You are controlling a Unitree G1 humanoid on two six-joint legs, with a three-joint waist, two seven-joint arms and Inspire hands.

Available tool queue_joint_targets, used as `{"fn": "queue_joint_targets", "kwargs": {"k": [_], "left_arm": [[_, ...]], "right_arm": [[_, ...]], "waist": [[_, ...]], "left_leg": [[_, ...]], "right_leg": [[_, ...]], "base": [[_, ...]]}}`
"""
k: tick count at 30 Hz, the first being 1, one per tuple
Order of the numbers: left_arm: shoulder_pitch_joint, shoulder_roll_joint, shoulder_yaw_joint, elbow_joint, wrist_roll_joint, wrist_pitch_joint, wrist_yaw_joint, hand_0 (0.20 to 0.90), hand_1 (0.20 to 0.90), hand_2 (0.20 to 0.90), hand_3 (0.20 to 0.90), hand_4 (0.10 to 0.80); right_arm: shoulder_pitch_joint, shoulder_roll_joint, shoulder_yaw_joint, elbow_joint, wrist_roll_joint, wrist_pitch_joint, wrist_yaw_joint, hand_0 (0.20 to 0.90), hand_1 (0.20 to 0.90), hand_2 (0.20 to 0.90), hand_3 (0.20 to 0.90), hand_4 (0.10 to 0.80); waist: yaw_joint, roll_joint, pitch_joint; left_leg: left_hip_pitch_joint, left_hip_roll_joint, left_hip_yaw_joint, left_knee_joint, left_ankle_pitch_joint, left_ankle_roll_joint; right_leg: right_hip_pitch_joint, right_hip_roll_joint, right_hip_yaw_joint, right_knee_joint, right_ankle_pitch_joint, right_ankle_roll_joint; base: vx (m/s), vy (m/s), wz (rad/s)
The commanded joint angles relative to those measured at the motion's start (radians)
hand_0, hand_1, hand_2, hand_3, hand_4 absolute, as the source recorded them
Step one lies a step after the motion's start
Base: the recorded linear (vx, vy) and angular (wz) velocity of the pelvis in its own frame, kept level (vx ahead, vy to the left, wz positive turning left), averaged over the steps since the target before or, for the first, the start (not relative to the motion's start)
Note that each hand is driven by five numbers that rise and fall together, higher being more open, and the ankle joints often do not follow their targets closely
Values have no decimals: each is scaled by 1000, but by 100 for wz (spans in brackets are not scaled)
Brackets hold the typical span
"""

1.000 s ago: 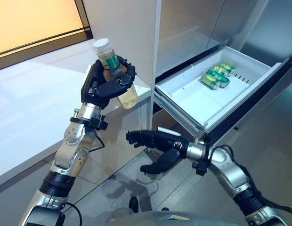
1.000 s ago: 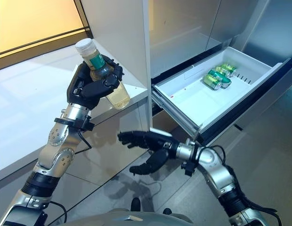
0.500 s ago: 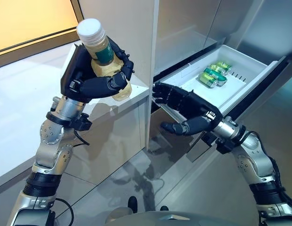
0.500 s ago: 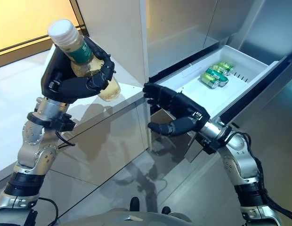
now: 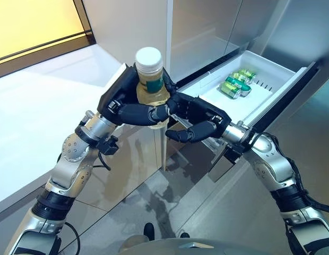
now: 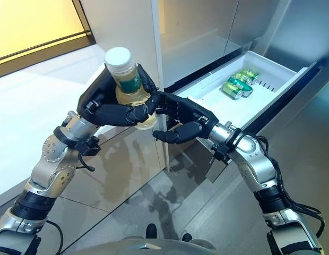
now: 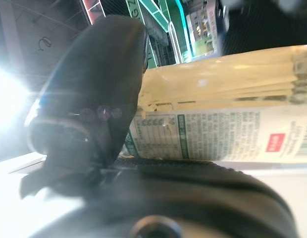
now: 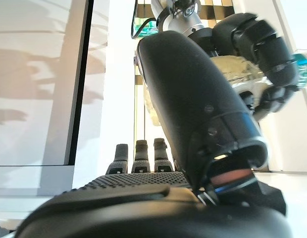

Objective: Put drinks into fridge and close the fridge

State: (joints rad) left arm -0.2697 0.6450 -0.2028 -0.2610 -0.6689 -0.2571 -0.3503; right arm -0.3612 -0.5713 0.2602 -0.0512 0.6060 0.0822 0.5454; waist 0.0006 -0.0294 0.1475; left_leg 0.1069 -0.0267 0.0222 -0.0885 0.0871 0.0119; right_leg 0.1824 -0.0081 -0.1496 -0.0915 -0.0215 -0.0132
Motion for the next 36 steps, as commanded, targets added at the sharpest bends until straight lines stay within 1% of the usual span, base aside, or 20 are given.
{"fn": "queue_joint_targets", "kwargs": {"k": [1,4,5,7,8,9,11,12,14,15,17,18,21,28,30,36], "left_arm": [[-229,-19,3,-26,-72,-104,16,300,300,300,200,100],[-238,-20,-9,-24,-81,-95,9,300,300,300,200,100],[-243,-25,-14,-22,-83,-89,2,300,300,300,200,100],[-245,-27,-21,-23,-85,-81,-2,300,300,300,200,100],[-246,-32,-25,-24,-84,-76,-7,300,300,300,200,100],[-247,-34,-27,-22,-83,-75,-8,300,300,300,200,100],[-252,-37,-35,-25,-81,-66,-4,300,300,300,200,100],[-252,-38,-36,-24,-79,-66,-4,300,300,300,200,100],[-258,-35,-43,-21,-76,-60,2,300,300,300,200,100],[-258,-35,-43,-21,-75,-59,3,300,300,300,200,100],[-260,-32,-49,-17,-72,-54,2,300,300,300,200,100],[-261,-31,-50,-18,-74,-52,0,300,300,300,200,100],[-265,-31,-60,-14,-54,-41,2,300,300,300,200,100],[-276,-31,-76,-6,-52,-15,-1,300,300,300,200,100],[-281,-29,-79,-5,-57,-7,-5,300,300,300,200,100],[-288,-35,-96,-1,-66,7,-11,300,300,300,200,100]], "right_arm": [[-149,5,-7,-5,86,-51,-32,900,900,900,900,800],[-172,12,10,6,97,-38,-40,900,900,900,900,800],[-182,20,17,13,92,-37,-40,900,900,900,900,800],[-193,23,28,15,108,-33,-33,900,900,900,900,800],[-195,29,33,18,104,-35,-26,900,900,900,900,800],[-198,31,35,19,102,-34,-26,900,900,900,900,800],[-216,38,49,23,103,-26,-25,900,900,900,900,800],[-218,39,51,25,100,-26,-24,900,900,900,900,800],[-234,38,63,23,103,-22,-18,900,900,900,900,800],[-234,39,64,23,102,-21,-17,900,900,900,900,800],[-243,38,71,22,103,-21,-13,900,900,900,900,800],[-246,37,73,21,104,-20,-13,900,900,900,900,800],[-260,35,84,12,105,-20,-14,900,900,900,900,800],[-291,44,100,10,105,-11,-9,900,900,900,900,800],[-296,43,104,5,108,-7,-10,900,900,900,900,800],[-311,47,119,6,113,-2,-14,900,900,900,900,800]], "waist": [[6,3,-119],[9,2,-120],[11,1,-119],[13,2,-122],[15,1,-122],[15,2,-124],[18,1,-123],[18,1,-123],[19,1,-124],[19,2,-125],[20,2,-126],[20,1,-125],[21,2,-126],[22,3,-126],[21,3,-125],[21,5,-124]], "left_leg": [[48,-15,-56,1,-151,-15],[47,-16,-58,1,-151,-14],[42,-17,-58,1,-141,-13],[46,-16,-59,1,-151,-13],[40,-17,-60,1,-141,-12],[46,-17,-62,1,-151,-12],[40,-19,-63,1,-141,-11],[46,-17,-64,1,-151,-11],[41,-18,-62,1,-141,-10],[46,-17,-63,1,-151,-11],[46,-16,-62,1,-151,-11],[41,-18,-61,1,-141,-11],[47,-16,-60,1,-150,-10],[48,-16,-59,1,-150,-9],[43,-17,-57,1,-140,-9],[51,-16,-57,1,-148,-9]], "right_leg": [[-27,-22,14,5,8,86],[-27,-23,10,6,7,85],[-32,-24,8,6,15,83],[-27,-23,8,6,5,83],[-32,-24,6,6,14,82],[-27,-23,7,6,5,83],[-32,-23,6,6,14,81],[-27,-22,7,6,5,81],[-32,-23,6,5,14,80],[-27,-22,7,6,5,81],[-27,-21,8,6,5,81],[-32,-23,7,5,14,80],[-26,-21,9,5,5,81],[-26,-21,10,5,6,81],[-31,-22,11,5,15,80],[-24,-21,12,6,7,80]], "base": [[51,-4,1],[15,-1,0],[0,0,0],[0,0,0],[51,-5,1],[0,0,0],[0,0,0],[0,0,0],[0,0,0],[0,0,0],[23,-2,0],[0,0,0],[28,-4,0],[6,-1,0],[0,0,0],[18,0,0]]}}
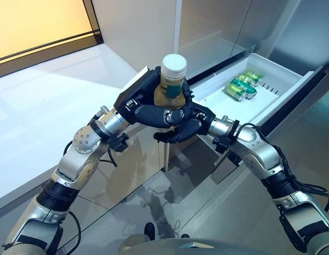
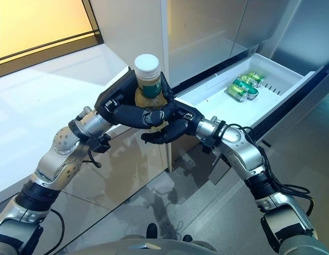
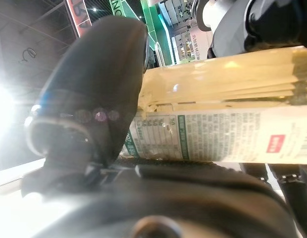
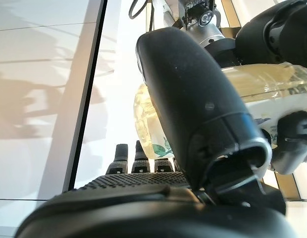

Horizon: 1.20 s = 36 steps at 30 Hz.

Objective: Put drinks into fridge and close the fridge

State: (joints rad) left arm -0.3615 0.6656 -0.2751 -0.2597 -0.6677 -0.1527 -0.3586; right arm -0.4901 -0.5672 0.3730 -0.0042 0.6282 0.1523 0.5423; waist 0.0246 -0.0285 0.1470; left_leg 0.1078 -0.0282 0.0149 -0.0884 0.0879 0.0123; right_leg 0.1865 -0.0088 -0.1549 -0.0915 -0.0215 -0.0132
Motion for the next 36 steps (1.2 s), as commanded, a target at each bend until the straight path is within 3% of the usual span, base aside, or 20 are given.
{"fn": "queue_joint_targets", "kwargs": {"k": [1,5,6,8,9,10,26,27,28,29,36], "left_arm": [[-199,-57,-26,-2,-66,-94,-3,300,300,300,200,100],[-197,-64,-31,-3,-74,-82,-11,300,300,300,200,100],[-199,-68,-34,-2,-73,-78,-11,300,300,300,200,100],[-200,-69,-36,-1,-77,-74,-13,300,300,300,200,100],[-200,-70,-37,-1,-80,-72,-14,300,300,300,200,100],[-200,-71,-39,-2,-83,-70,-13,300,300,300,200,100],[-186,-79,-27,-5,-84,-56,-20,305,305,305,205,105],[-184,-79,-25,-6,-83,-54,-18,436,436,436,359,259],[-183,-78,-25,-5,-79,-54,-15,841,841,841,831,731],[-181,-76,-21,-3,-75,-61,-12,900,900,900,900,800],[-144,-77,29,-6,-78,-69,45,900,900,900,900,800]], "right_arm": [[-184,44,8,-40,90,-71,-13,900,900,900,900,800],[-191,50,16,-38,86,-74,-12,900,900,900,900,800],[-196,54,18,-35,83,-75,-13,778,778,778,757,657],[-199,57,20,-33,77,-78,-13,665,665,665,625,525],[-201,57,22,-32,80,-78,-15,404,404,404,321,221],[-203,58,23,-31,79,-80,-18,300,300,300,200,100],[-218,73,-8,-50,74,-146,-111,300,300,300,200,100],[-217,74,-10,-55,75,-148,-118,300,300,300,200,100],[-217,74,-13,-58,69,-153,-126,300,300,300,200,100],[-220,75,-18,-62,65,-155,-142,300,300,300,200,100],[-194,62,-76,-108,24,-217,-225,300,300,300,200,100]], "waist": [[-3,4,-123],[-2,4,-123],[-2,4,-123],[-2,4,-123],[-1,5,-123],[-1,5,-123],[3,7,-123],[3,8,-123],[3,8,-124],[3,9,-124],[2,11,-126]], "left_leg": [[51,-14,-50,1,-149,-9],[52,-14,-50,1,-149,-9],[52,-14,-50,1,-149,-9],[52,-14,-51,1,-149,-9],[52,-14,-51,1,-149,-9],[52,-14,-50,1,-148,-9],[45,-17,-54,1,-139,-6],[44,-17,-55,1,-139,-6],[44,-18,-55,1,-140,-6],[44,-18,-55,1,-140,-6],[39,-18,-56,1,-138,-6]], "right_leg": [[-27,-20,17,6,7,81],[-26,-21,17,5,8,80],[-26,-21,16,5,8,80],[-26,-21,17,5,8,81],[-26,-21,16,5,8,81],[-26,-21,16,5,8,81],[-34,-23,14,6,18,80],[-34,-23,14,6,18,80],[-34,-23,14,6,18,80],[-35,-23,15,7,18,80],[-39,-23,15,7,19,81]], "base": [[0,0,0],[0,0,0],[0,0,0],[0,0,0],[0,0,0],[0,0,0],[-6,1,0],[0,0,0],[0,0,0],[0,0,0],[0,0,0]]}}
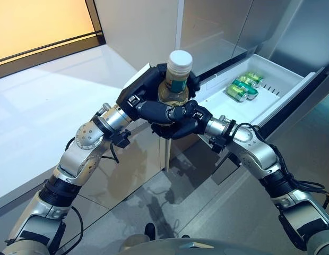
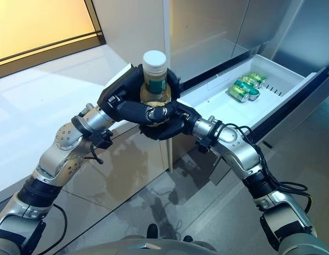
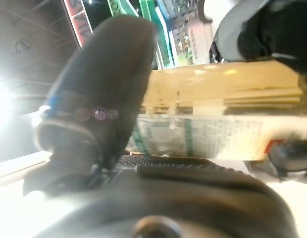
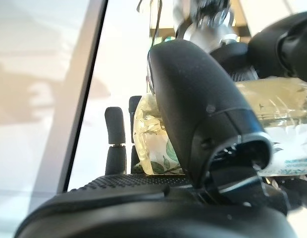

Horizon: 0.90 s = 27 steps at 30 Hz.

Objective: Put drinks into fridge and close the fridge

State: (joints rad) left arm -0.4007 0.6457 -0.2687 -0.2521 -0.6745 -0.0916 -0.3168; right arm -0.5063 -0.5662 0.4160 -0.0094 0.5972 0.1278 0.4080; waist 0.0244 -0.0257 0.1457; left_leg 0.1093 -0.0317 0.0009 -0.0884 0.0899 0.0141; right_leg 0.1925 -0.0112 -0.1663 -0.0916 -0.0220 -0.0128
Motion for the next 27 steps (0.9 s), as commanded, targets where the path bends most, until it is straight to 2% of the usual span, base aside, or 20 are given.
{"fn": "queue_joint_targets", "kwargs": {"k": [1,7,13,16,22,27], "left_arm": [[-89,-56,38,-15,-73,-133,8,900,900,900,900,800],[-12,-67,120,-30,-113,-201,-11,900,900,900,900,800],[41,-78,175,-64,-153,-215,-56,900,900,900,900,800],[81,-93,202,-89,-174,-217,-121,900,900,900,900,800],[177,-136,261,-108,-321,-118,-145,900,900,900,900,800],[308,-232,295,-118,-453,11,-249,900,900,900,900,800]], "right_arm": [[-170,55,-133,-121,63,-197,-94,300,300,300,200,100],[-137,33,-207,-203,40,-230,-115,300,300,300,200,100],[-107,0,-264,-286,27,-254,-147,300,300,300,200,100],[-80,-5,-309,-330,16,-275,-174,300,300,300,200,100],[9,-10,-402,-404,59,-305,-180,300,300,300,200,100],[114,-19,-505,-454,45,-347,-189,300,300,300,200,100]], "waist": [[1,8,-124],[2,5,-124],[1,1,-129],[-2,1,-128],[-7,2,-130],[-7,2,-126]], "left_leg": [[37,-14,-43,1,-141,-7],[35,-15,-47,1,-142,-7],[33,-15,-48,1,-144,-6],[34,-15,-47,1,-147,-6],[27,-16,-45,1,-143,-4],[22,-15,-44,1,-144,-3]], "right_leg": [[-46,-20,28,7,19,80],[-49,-18,32,8,19,79],[-52,-16,37,7,19,78],[-52,-15,40,8,19,78],[-62,-15,48,9,24,78],[-68,-13,51,9,26,76]], "base": [[0,0,0],[0,0,0],[0,0,0],[0,0,0],[-12,5,-1],[-9,0,-4]]}}
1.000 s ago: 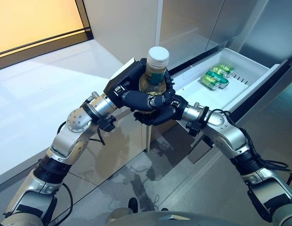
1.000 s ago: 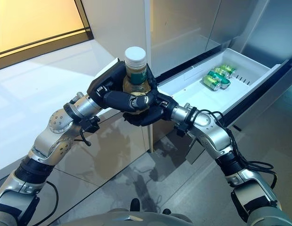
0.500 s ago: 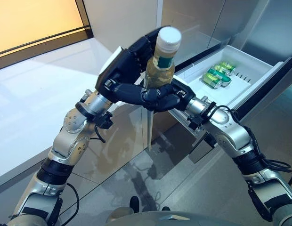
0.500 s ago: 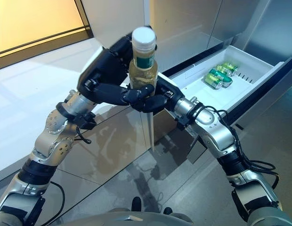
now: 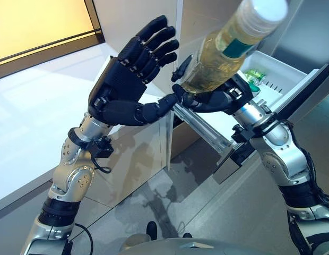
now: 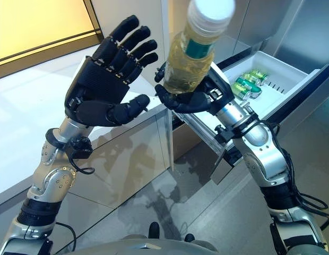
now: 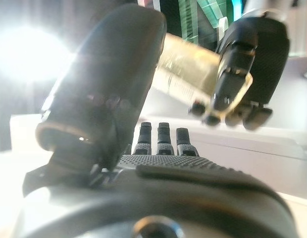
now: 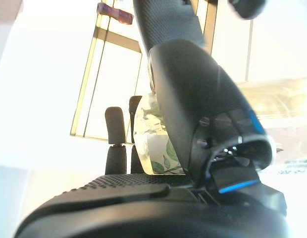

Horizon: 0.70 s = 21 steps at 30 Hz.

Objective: Put drinks into fridge and close the fridge

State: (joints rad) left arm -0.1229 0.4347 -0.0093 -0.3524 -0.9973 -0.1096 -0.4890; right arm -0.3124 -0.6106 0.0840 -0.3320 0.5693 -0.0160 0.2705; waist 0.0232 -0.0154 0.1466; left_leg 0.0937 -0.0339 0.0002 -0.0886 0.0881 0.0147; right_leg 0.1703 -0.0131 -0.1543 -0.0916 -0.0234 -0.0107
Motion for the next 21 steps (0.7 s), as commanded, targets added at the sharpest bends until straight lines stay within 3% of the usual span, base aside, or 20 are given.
{"fn": "queue_joint_targets", "kwargs": {"k": [1,3,6,10,15,21], "left_arm": [[58,-44,36,-12,-182,78,-104,900,900,900,900,800],[108,-114,14,5,-353,264,-198,900,900,900,900,800],[176,-183,-67,59,-501,395,-311,900,900,900,900,800],[253,-211,-153,172,-561,427,-420,900,900,900,900,800],[350,-251,-145,421,-396,461,-465,900,900,900,900,800],[432,-263,-115,646,-181,393,-443,900,900,900,900,800]], "right_arm": [[-60,22,-200,-139,70,-208,-63,300,300,300,200,100],[-26,15,-249,-140,58,-218,-89,300,300,300,200,100],[7,8,-295,-132,59,-222,-119,300,300,300,200,100],[48,-4,-330,-111,73,-231,-140,300,300,300,200,100],[154,-33,-421,-67,106,-256,-132,300,300,300,200,100],[312,-52,-558,-15,169,-266,-142,300,300,300,200,100]], "waist": [[-7,-9,-125],[-12,-8,-122],[-26,-9,-117],[-48,-11,-104],[-63,-13,-95],[-81,-19,-92]], "left_leg": [[37,-13,-41,1,-143,-4],[35,-12,-39,1,-146,-4],[35,-11,-28,1,-152,-5],[40,-8,-10,1,-162,-7],[33,-5,17,1,-160,-9],[23,-2,36,1,-166,-11]], "right_leg": [[-47,-11,41,9,28,75],[-52,-9,45,9,29,73],[-57,-8,53,9,34,74],[-60,-6,64,8,36,79],[-70,-6,74,5,42,86],[-82,-2,86,4,39,97]], "base": [[-16,1,-6],[-13,1,-2],[-19,2,-5],[-16,5,-10],[-15,18,-10],[-5,8,-8]]}}
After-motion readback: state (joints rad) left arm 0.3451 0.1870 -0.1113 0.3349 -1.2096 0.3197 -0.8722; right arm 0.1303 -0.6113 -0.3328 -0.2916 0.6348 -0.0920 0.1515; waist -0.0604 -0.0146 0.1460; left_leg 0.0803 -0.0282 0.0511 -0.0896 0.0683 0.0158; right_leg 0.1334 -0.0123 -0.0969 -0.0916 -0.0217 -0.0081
